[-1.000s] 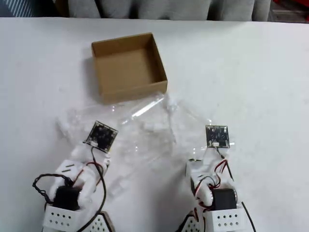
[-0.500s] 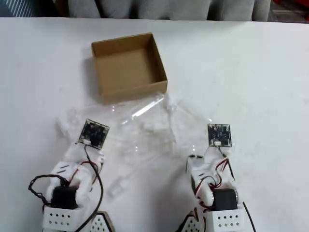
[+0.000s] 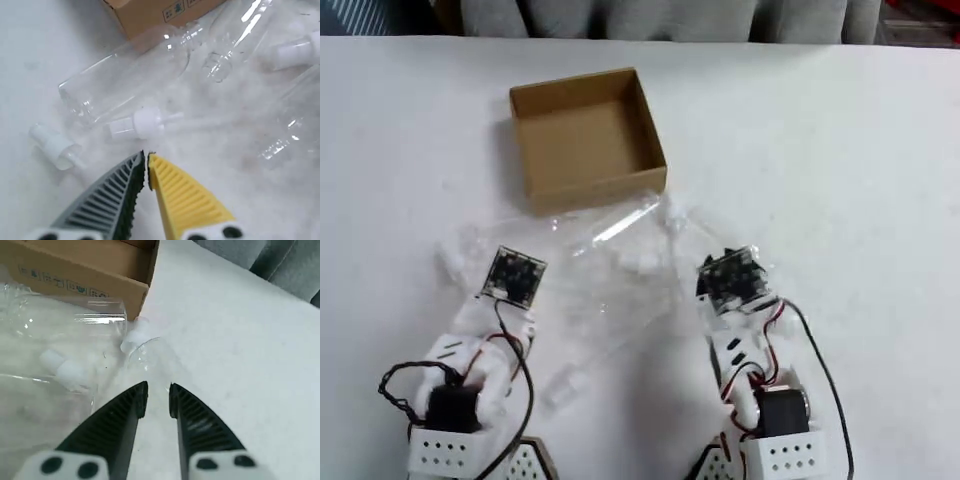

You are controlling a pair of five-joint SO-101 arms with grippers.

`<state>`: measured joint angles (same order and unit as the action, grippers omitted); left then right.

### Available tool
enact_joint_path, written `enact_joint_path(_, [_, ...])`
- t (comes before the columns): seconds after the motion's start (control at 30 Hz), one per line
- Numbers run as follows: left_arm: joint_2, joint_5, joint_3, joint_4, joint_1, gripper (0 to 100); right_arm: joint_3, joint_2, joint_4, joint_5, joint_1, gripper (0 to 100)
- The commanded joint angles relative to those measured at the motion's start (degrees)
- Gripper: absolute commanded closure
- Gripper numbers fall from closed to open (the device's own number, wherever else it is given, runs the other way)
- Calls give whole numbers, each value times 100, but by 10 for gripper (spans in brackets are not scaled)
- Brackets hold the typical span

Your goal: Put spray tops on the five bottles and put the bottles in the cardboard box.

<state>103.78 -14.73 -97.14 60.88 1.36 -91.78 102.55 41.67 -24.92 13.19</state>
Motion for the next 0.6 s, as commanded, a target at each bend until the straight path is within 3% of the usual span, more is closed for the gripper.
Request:
enact_joint_path(0.0, [57, -35, 18, 9, 48, 976, 712, -75, 338, -721, 1024, 964])
enact_joint_path(0.17, [57, -35, 18, 9, 48, 976, 1301, -1051, 1033, -1116, 2387, 964])
enact_joint_path(0.37, [57, -35, 18, 9, 48, 976, 2514, -3538, 1174, -1160, 2484, 964])
enact_joint_path(0.57, [57, -35, 18, 9, 48, 976, 3947, -4980, 2554, -1767, 2475, 963])
